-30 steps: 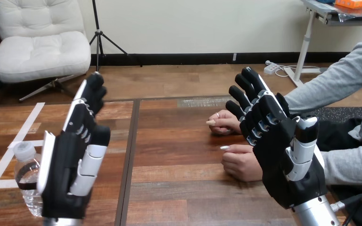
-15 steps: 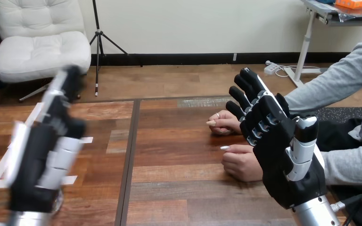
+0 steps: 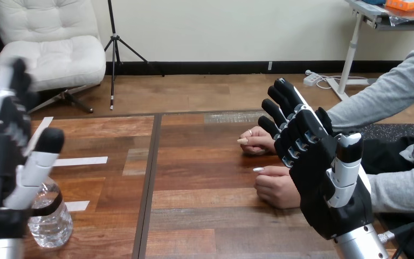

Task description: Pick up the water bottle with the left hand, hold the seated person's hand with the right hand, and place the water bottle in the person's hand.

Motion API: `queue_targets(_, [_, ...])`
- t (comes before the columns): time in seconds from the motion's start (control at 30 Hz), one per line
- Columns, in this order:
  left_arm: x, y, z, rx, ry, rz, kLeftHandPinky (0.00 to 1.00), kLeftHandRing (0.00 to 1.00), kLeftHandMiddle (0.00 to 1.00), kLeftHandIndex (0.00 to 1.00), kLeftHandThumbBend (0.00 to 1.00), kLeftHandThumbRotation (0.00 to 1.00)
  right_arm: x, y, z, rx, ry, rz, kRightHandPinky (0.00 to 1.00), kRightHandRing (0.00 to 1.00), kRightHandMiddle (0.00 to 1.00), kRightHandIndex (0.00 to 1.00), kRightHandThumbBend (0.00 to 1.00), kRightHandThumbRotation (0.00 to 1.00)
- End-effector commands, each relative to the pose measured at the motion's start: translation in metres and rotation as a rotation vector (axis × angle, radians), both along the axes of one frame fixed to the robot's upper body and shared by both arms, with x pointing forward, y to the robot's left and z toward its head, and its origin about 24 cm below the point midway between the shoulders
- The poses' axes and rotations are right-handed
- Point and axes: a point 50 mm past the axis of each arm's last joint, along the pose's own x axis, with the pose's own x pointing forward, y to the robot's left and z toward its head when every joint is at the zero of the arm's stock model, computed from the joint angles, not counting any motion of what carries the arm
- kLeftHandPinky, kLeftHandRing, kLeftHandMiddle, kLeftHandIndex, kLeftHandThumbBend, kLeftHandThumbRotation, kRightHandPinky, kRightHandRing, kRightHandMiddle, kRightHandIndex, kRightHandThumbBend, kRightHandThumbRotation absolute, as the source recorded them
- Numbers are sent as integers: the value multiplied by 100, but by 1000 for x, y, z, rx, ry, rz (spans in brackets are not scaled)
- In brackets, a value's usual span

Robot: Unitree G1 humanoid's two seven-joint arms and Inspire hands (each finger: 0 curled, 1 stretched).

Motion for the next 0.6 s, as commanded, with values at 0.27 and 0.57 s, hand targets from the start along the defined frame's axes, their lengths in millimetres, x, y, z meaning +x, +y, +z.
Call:
queue_targets(0.27, [6,17,28,14,-115,46,96,99,100,100,100,66,5,0,9,5,-39,1,100,100,100,97,94,100])
queue_targets(0.57, [5,30,33,-23,-132,57,97,99,99,97,100,61,5,0,10,13,-37,5,100,100,100,97,94,100])
